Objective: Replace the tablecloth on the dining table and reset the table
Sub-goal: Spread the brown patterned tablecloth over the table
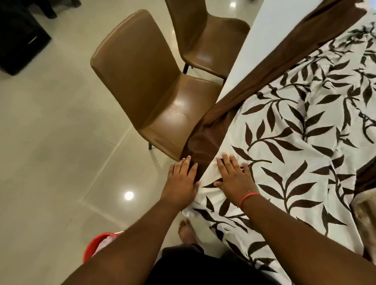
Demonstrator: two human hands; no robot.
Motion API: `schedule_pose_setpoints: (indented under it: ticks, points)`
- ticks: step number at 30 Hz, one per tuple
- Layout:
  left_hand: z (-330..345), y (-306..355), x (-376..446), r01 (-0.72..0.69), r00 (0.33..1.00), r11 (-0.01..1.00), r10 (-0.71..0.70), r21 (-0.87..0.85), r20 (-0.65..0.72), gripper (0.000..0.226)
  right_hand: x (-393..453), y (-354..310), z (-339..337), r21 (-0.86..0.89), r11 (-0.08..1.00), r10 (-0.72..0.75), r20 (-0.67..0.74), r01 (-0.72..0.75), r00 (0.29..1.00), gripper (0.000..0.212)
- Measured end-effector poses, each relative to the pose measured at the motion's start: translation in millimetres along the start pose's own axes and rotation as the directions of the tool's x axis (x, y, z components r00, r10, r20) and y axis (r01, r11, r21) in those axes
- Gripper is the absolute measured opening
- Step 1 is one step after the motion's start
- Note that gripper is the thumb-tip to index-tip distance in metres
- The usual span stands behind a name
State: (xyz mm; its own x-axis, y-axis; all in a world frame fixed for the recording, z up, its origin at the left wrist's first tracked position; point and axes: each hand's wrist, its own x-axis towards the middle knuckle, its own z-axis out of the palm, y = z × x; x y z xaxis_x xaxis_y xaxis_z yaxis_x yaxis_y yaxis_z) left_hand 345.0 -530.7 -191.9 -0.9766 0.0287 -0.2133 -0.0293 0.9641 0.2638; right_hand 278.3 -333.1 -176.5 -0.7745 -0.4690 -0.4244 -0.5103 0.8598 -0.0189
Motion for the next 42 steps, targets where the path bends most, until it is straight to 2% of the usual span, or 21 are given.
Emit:
schedule_pose_setpoints:
  ticks: [4, 8, 10, 13, 16, 20, 22, 24, 26, 27, 28, 31, 32, 33, 34, 38, 42]
  points:
    - [4.7, 14.2, -4.1, -0.151, 0.988, 0.98, 0.145, 0.129, 0.051, 0.067, -14.0, 22.4, 5.7, -0.001, 1.0, -0.017, 0.006, 0.017, 1.0, 0.081]
    - [3.5, 30.7, -5.5, -0.226, 0.974, 0.952, 0.216, 0.205, 0.068, 0.067, -19.7, 42.8, 0.3, 0.098, 0.993, -0.066, -0.013, 0.067, 0.998, 0.08]
    - [-1.0, 36.9, 0.2, -0.245, 0.969, 0.945, 0.244, 0.219, 0.029, 0.057, -31.5, 67.9, 2.7, 0.174, 0.985, 0.017, -0.086, -0.002, 0.996, 0.069]
    - [-5.1, 44.9, 12.9, -0.251, 0.966, 0.94, 0.257, 0.23, 0.002, 0.05, -66.8, 120.6, 21.1, 0.177, 0.959, 0.249, -0.142, -0.223, 0.958, 0.057]
    - [-2.0, 66.7, 28.5, -0.347, 0.935, 0.907, 0.353, 0.24, 0.018, 0.052, -109.9, 174.1, 42.0, 0.289, 0.846, 0.497, -0.118, -0.449, 0.86, 0.058]
    - [1.0, 118.9, 53.9, -0.483, 0.873, 0.845, 0.484, 0.231, 0.056, 0.055, -153.3, 214.0, 55.0, 0.263, 0.787, 0.599, -0.108, -0.558, 0.794, 0.058]
    - [2.1, 143.1, 62.9, -0.509, 0.86, 0.828, 0.502, 0.237, 0.092, 0.059, -165.2, 222.3, 58.0, 0.269, 0.751, 0.646, -0.116, -0.603, 0.754, 0.056]
    - [7.0, 179.4, 69.3, -0.567, 0.823, 0.785, 0.549, 0.249, 0.146, 0.062, -188.1, 238.0, 67.3, 0.325, 0.637, 0.759, -0.108, -0.699, 0.642, 0.053]
    - [11.6, 219.4, 72.3, -0.619, 0.785, 0.74, 0.587, 0.262, 0.197, 0.064, -215.4, 256.5, 79.9, 0.419, 0.468, 0.868, -0.05, -0.778, 0.495, 0.053]
    - [13.8, 235.9, 72.1, -0.634, 0.773, 0.725, 0.597, 0.27, 0.213, 0.065, -225.7, 263.7, 85.0, 0.447, 0.406, 0.893, -0.011, -0.797, 0.449, 0.053]
    - [17.7, 257.3, 71.2, -0.653, 0.757, 0.705, 0.613, 0.275, 0.227, 0.065, -238.9, 273.6, 91.1, 0.448, 0.382, 0.898, 0.027, -0.808, 0.439, 0.05]
    - [31.1, 306.3, 63.4, -0.711, 0.703, 0.65, 0.651, 0.266, 0.288, 0.064, -265.2, 297.8, 101.2, 0.422, 0.489, 0.825, 0.059, -0.763, 0.561, 0.027]
    - [35.6, 321.6, 60.1, -0.725, 0.688, 0.639, 0.661, 0.257, 0.3, 0.065, -272.6, 307.6, 104.7, 0.438, 0.51, 0.806, 0.056, -0.74, 0.589, 0.023]
    - [39.3, 341.5, 56.7, -0.738, 0.674, 0.627, 0.667, 0.249, 0.317, 0.066, -283.4, 322.5, 108.8, 0.468, 0.494, 0.81, 0.06, -0.733, 0.584, 0.021]
    - [43.0, 359.3, 53.7, -0.746, 0.664, 0.619, 0.667, 0.244, 0.339, 0.066, -295.2, 338.7, 112.0, 0.508, 0.45, 0.833, 0.058, -0.734, 0.551, 0.021]
    - [55.4, 419.4, 51.6, -0.745, 0.659, 0.609, 0.613, 0.272, 0.435, 0.066, -349.8, 409.4, 126.0, 0.631, 0.224, 0.941, 0.059, -0.743, 0.334, 0.018]
    - [69.2, 461.6, 47.1, -0.717, 0.683, 0.64, 0.563, 0.277, 0.466, 0.068, -397.7, 465.0, 138.5, 0.677, -0.007, 0.989, 0.114, -0.736, 0.096, 0.015]
